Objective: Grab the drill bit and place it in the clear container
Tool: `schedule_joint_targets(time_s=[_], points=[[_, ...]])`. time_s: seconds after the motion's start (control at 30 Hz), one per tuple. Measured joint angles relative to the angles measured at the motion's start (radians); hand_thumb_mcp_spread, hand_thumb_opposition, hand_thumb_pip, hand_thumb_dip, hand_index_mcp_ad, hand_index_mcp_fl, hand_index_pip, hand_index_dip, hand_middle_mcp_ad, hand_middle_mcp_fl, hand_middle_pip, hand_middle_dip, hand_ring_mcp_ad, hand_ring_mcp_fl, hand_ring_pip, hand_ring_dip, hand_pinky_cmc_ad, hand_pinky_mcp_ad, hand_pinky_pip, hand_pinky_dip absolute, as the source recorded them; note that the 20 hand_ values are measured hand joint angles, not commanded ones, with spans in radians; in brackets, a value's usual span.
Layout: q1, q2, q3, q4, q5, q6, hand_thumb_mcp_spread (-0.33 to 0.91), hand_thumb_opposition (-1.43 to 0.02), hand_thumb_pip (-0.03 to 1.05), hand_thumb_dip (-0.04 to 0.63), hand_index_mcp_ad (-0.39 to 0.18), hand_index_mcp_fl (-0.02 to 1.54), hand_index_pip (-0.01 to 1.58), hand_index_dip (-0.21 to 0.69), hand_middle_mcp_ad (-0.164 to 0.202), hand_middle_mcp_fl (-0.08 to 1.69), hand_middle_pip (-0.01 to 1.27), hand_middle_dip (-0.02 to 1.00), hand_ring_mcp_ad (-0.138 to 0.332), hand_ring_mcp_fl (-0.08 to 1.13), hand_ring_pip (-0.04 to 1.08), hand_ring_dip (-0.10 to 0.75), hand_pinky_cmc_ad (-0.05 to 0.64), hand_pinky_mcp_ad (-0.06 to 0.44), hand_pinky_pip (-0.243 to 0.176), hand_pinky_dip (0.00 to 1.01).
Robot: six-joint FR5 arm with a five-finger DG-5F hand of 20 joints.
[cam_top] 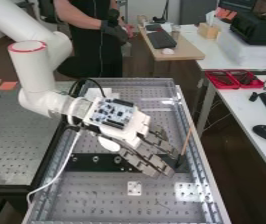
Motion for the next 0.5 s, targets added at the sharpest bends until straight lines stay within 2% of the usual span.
schedule_joint_targets(time_s=[0.07,0.2,0.43,0.5], points=[[-0.001,-0.009,0.009,-0.006,-0.002,-0.006,0.33,-0.83,0.73,0.333,0.038,0.00,1.22,0.178,0.063,0.32,0.15,0.48,0.260,0.20,0.08,0.276,0.365,0.250,-0.091,0.59],[-0.003,-0.024,0.023,-0.011,-0.004,-0.018,0.33,-0.85,0.73,0.333,0.037,0.00,1.22,0.169,0.059,0.32,0.14,0.50,0.248,0.20,0.08,0.316,0.365,0.251,-0.089,0.60],[-0.007,-0.063,0.058,-0.027,-0.006,-0.018,0.34,-0.86,0.73,0.330,0.026,-0.01,1.28,0.169,0.058,0.29,0.13,0.51,0.251,0.16,0.08,0.326,0.365,0.248,-0.089,0.59],[-0.008,-0.072,0.066,-0.031,-0.006,-0.019,0.33,-0.86,0.73,0.349,0.024,0.00,1.31,0.168,0.061,0.29,0.14,0.51,0.251,0.16,0.09,0.326,0.365,0.251,-0.089,0.59]])
